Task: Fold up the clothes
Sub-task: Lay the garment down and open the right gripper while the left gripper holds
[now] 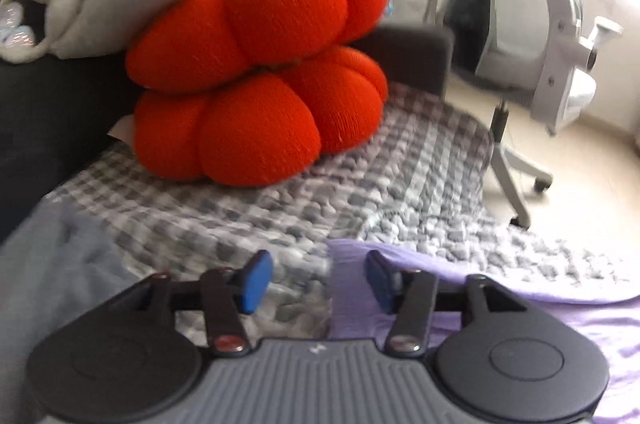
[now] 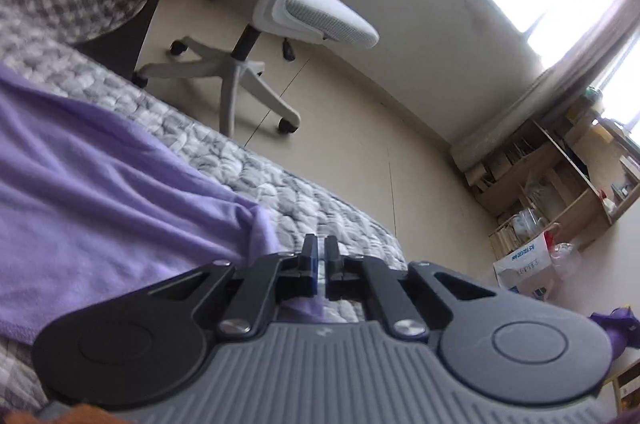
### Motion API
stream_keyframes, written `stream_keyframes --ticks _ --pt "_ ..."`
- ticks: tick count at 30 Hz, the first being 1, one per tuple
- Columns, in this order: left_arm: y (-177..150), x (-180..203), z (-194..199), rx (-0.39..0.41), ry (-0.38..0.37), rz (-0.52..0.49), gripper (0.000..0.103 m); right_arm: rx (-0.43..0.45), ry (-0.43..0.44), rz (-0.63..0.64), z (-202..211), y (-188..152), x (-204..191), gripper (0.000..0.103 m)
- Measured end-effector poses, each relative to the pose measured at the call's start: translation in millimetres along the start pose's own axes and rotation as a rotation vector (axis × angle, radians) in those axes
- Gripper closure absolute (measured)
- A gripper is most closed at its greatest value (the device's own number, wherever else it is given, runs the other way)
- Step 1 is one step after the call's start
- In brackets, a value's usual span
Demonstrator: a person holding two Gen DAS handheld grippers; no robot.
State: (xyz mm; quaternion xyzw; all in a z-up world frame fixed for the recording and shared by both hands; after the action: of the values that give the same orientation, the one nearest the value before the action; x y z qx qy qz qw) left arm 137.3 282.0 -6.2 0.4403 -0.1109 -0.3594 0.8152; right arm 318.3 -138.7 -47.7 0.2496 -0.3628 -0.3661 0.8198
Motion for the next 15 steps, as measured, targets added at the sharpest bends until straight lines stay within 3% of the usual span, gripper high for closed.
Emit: stream_keyframes --ticks 1,4,7,15 --pt "-1.2 -7.2 5.0 -0.005 0.004 0.018 0.046 0.019 0.008 -0.033 8.0 1.6 5.0 0.088" --pt "-24.7 -17.3 19.9 -0.094 -0.053 0.100 0.045 0.062 0.043 -0.105 29.5 4.2 14.7 0.085" --pt "-47.6 -27.0 35.7 -0.183 -0.109 0.182 0.045 0.080 0.061 -0.097 43.2 2.2 14.7 0.074" --pt "-102.1 -48.2 75.8 -0.402 -0.239 0.386 0.045 0.094 0.177 -0.109 66.5 -8.1 10.1 0.074"
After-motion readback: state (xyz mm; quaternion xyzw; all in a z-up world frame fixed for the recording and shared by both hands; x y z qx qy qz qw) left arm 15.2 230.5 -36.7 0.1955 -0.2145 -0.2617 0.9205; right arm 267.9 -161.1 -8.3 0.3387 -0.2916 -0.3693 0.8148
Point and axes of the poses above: each gripper's, at about its wrist camera, not at the fingertips, and z roughly against the way its jaws point, x to its right, y to its top, the point moved 10 cm from there along -z, roughly the way its jaws point, and after that the axes turned 12 degrees about y, right-handed, at the moved point
